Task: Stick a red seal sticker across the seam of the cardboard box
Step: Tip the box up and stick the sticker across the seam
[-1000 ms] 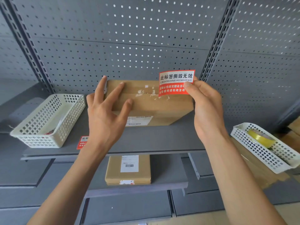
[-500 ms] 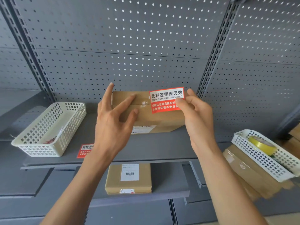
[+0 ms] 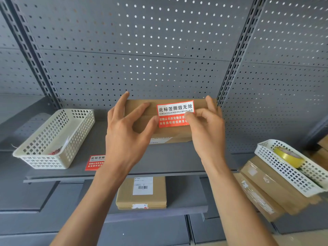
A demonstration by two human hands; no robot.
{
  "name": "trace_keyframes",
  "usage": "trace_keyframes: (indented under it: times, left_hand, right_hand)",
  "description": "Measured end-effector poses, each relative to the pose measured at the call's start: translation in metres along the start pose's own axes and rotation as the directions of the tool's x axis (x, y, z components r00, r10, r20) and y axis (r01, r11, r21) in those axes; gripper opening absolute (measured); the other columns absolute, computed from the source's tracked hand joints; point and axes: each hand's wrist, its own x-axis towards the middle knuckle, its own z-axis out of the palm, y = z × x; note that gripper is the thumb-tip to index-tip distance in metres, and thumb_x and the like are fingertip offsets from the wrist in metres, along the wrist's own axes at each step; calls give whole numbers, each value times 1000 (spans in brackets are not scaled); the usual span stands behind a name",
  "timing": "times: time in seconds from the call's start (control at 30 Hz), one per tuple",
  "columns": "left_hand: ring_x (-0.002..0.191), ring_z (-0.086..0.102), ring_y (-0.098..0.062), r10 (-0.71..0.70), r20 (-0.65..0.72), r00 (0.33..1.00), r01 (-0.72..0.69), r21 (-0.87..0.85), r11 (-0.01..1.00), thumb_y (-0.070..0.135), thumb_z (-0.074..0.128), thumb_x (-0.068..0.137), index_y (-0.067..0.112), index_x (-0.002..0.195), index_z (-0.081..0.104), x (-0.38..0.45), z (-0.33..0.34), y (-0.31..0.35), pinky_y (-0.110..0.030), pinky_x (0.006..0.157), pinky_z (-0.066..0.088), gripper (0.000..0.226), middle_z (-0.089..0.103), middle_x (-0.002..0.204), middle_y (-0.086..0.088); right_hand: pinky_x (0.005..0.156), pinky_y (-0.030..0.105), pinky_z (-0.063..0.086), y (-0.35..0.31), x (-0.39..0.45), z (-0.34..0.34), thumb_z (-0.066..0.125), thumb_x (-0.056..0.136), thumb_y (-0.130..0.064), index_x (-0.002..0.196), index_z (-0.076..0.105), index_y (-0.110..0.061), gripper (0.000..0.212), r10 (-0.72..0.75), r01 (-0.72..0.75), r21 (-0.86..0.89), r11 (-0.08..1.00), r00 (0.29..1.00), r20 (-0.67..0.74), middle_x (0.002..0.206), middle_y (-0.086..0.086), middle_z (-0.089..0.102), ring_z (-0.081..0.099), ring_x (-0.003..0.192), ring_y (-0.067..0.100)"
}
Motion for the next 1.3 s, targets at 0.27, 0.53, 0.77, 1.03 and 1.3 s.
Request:
trace_keyframes:
  times: [0.27, 0.53, 0.77, 1.03, 1.3]
  left_hand:
    - [145, 34, -19, -1, -19, 1000, 2, 11, 1000, 57, 64, 86, 42, 130, 66, -2, 3, -1, -28, 106, 29, 47, 35, 163, 7]
    - [145, 34, -19, -6, -33, 999, 6, 3, 1000, 46, 73, 89, 40, 131, 66, -6, 4, -1, -25, 106, 27, 43, 34, 163, 7]
    - [145, 34, -20, -4, -35, 999, 4, 16, 1000, 43, 73, 88, 39, 131, 66, -8, 5, 0, -26, 106, 28, 44, 34, 163, 6]
    - [144, 35, -22, 12, -43, 999, -11, 22, 1000, 45, 72, 88, 39, 131, 66, -10, 6, -1, -26, 105, 29, 44, 34, 163, 6]
    - [146, 33, -20, 30, -50, 998, -29, 21, 999, 45, 72, 88, 38, 131, 66, -11, 6, -4, -8, 105, 17, 44, 34, 164, 4]
  right_hand:
    - [122, 57, 15, -4, -7, 2, 62, 77, -37, 70, 68, -22, 17, -5, 6, -17, 1000, 1000, 17, 165, -12, 33, 10, 157, 15]
    - [121, 57, 17, -7, -13, 0, 63, 80, -34, 65, 62, -27, 16, -15, 16, -43, 999, 1000, 19, 166, -11, 30, 8, 158, 16]
    - [120, 59, 18, -7, -15, 0, 68, 87, -26, 65, 55, -32, 27, -43, 45, -124, 991, 999, 13, 166, -13, 28, 7, 158, 18]
    - [120, 58, 19, 1, -13, 1, 68, 87, -27, 72, 60, -22, 18, -75, 73, -162, 984, 997, -5, 166, -12, 29, 10, 158, 19]
    - [120, 55, 17, 3, -13, -2, 72, 86, -29, 77, 65, -17, 17, -92, 90, -193, 977, 996, -3, 163, -13, 32, 14, 156, 15]
